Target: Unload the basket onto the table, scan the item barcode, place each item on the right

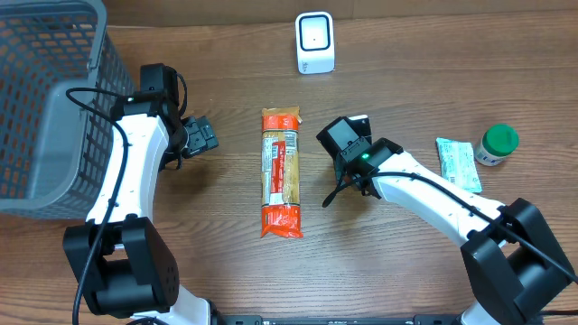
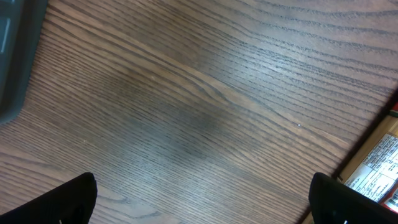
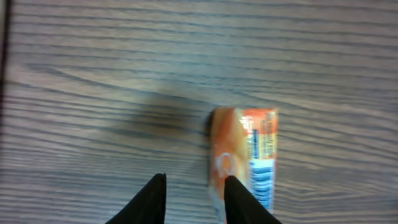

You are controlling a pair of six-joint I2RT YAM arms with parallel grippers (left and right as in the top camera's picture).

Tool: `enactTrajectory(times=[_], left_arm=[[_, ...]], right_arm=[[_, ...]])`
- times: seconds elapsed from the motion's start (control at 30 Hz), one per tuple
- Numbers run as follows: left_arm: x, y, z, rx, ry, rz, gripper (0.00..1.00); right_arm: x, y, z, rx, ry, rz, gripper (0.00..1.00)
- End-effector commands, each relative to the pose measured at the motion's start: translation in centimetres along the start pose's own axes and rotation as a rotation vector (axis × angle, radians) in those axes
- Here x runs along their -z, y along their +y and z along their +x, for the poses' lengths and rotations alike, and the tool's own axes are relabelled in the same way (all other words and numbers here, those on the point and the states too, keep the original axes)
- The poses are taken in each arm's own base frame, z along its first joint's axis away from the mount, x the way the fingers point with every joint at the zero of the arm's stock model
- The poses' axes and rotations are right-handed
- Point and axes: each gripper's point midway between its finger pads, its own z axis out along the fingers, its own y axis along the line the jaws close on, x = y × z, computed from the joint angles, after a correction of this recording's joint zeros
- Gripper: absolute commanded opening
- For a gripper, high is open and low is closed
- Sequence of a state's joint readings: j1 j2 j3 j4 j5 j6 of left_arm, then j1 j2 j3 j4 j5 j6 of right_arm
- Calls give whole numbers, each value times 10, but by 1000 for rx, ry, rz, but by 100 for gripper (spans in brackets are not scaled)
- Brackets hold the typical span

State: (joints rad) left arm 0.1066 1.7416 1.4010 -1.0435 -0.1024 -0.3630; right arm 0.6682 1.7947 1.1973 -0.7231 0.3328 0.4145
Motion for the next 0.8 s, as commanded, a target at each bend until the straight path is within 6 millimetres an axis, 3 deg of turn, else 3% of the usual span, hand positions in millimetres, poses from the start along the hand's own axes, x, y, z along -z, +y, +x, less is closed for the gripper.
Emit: enactTrajectory(times=[0.0, 0.2, 0.33, 0.53, 0.7, 0.77], left_arm=[[3, 0, -3, -13, -14, -4, 100], [3, 0, -3, -13, -14, -4, 100], [3, 0, -3, -13, -14, -4, 100], [3, 0, -3, -13, -14, -4, 100], [3, 0, -3, -13, -14, -4, 100], [3, 0, -3, -13, -14, -4, 100]], right_arm=[[-3, 4, 3, -4, 14, -26, 33], [2, -8, -17, -56, -13, -26, 34], [7, -24, -32, -105, -30, -19, 40], [-1, -50, -28, -175, 35, -28, 39], [-7, -58, -22, -221, 87, -75, 22], [-10, -61, -17, -224, 100, -70, 20]])
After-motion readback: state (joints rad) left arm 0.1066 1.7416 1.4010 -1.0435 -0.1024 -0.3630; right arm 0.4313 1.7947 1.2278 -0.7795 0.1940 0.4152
